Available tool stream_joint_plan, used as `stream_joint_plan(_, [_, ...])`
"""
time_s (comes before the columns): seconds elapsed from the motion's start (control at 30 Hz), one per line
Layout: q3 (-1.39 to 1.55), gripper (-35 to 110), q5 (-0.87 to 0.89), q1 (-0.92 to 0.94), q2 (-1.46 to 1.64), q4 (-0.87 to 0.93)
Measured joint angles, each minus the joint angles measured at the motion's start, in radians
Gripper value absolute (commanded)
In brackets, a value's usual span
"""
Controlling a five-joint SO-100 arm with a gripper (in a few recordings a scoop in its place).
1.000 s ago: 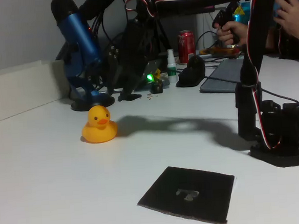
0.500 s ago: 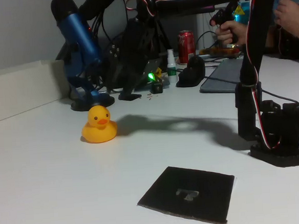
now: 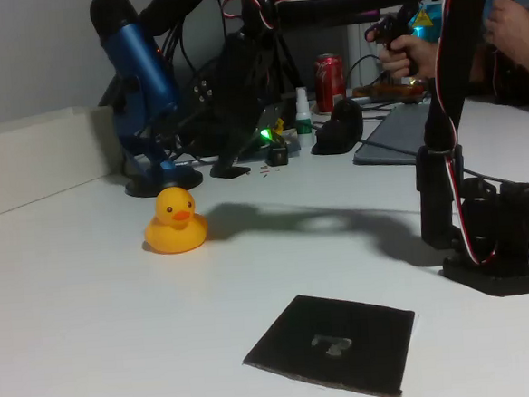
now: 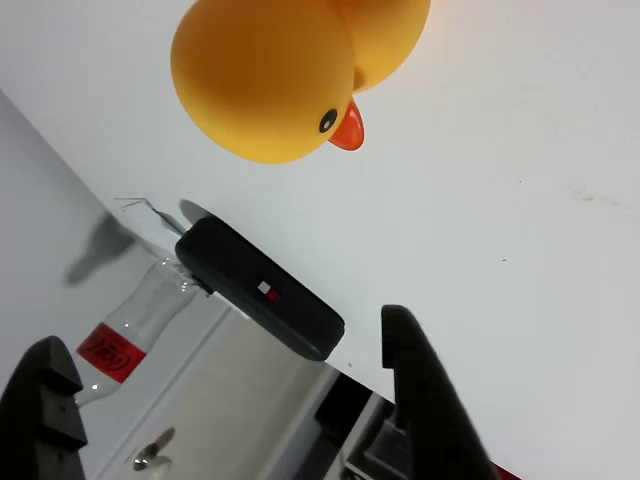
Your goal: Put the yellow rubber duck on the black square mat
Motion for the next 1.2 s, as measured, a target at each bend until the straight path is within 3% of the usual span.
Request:
stream_joint_plan(0.57, [-0.227, 35, 0.005, 0.006, -0.16, -0.003])
stream_joint_plan(1.2, [-0.25, 35, -0.006, 0.02, -0.302, -0.003])
